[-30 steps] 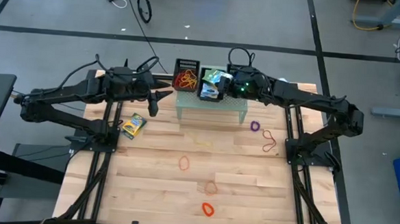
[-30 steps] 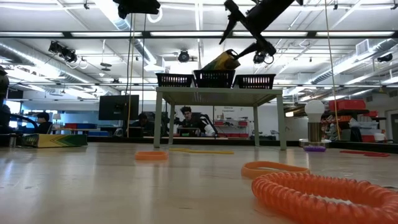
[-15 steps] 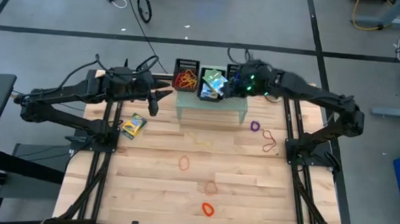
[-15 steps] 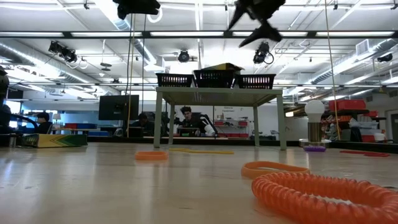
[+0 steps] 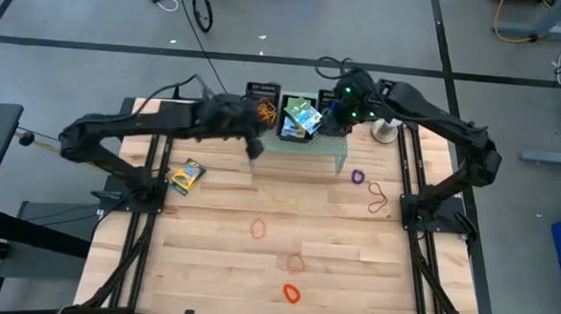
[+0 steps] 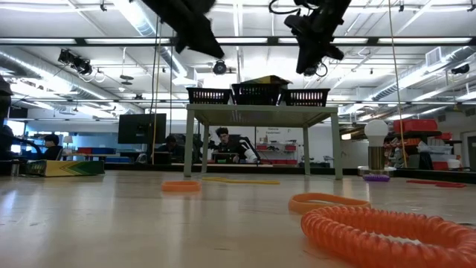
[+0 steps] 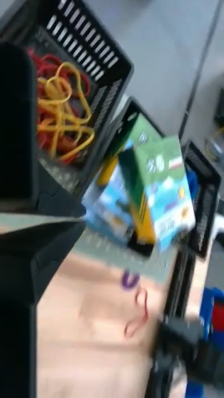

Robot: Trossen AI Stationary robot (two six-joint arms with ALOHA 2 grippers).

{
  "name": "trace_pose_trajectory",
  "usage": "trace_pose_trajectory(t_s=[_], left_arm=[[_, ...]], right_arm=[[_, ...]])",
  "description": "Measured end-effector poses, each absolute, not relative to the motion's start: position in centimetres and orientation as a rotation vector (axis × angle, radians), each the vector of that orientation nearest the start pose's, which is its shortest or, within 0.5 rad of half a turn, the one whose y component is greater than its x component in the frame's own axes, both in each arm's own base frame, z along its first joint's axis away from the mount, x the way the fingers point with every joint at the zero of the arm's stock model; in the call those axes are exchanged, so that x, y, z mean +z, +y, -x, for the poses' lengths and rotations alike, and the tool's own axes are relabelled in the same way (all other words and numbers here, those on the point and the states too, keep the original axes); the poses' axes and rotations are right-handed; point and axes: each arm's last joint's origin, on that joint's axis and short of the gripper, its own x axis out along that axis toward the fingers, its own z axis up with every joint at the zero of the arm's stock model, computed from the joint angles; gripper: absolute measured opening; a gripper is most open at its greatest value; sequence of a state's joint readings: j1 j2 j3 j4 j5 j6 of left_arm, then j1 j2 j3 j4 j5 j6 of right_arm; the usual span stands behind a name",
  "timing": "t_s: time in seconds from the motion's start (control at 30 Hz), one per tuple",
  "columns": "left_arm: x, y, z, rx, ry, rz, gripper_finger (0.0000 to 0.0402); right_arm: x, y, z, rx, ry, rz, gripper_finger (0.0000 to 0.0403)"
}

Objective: Pick & Place Office Desk Supplies
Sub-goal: Put the crayon box on the middle black bin on the shelf

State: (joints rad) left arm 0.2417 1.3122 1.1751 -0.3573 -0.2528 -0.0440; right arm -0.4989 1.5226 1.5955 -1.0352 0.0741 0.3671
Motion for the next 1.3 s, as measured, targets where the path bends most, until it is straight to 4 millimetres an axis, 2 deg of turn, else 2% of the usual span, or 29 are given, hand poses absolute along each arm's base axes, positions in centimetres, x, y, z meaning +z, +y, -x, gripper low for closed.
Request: trace_pose_trajectory(t_s=[0.07,0.23,0.4,0.57,0.83,1.1,1.3], left_arm=[[34.1,8.9,-29.0,0.521,0.497,0.037,0.0009],[34.0,11.8,-30.7,0.486,0.586,0.058,0.0007],[33.5,13.0,-32.3,0.437,0.659,0.039,0.0007],[32.6,13.9,-33.5,0.443,0.703,0.043,0.0007],[32.4,15.2,-33.7,0.496,0.677,0.060,0.0007],[32.6,15.7,-33.6,0.509,0.655,0.061,0.0007],[32.5,16.3,-33.4,0.531,0.655,0.069,0.0007]], right_arm=[[36.2,-15.0,-26.8,-0.687,0.867,-0.514,0.0025],[35.1,-15.6,-28.0,-0.669,0.893,-0.475,0.0007],[34.4,-15.9,-28.7,-0.642,0.902,-0.466,0.0007],[34.6,-15.6,-29.1,-0.596,0.873,-0.475,0.0006],[34.9,-14.9,-29.7,-0.499,0.830,-0.506,0.0006],[35.2,-14.4,-30.3,-0.419,0.794,-0.518,0.0006],[36.5,-14.7,-29.2,-0.566,0.795,-0.450,0.0007]])
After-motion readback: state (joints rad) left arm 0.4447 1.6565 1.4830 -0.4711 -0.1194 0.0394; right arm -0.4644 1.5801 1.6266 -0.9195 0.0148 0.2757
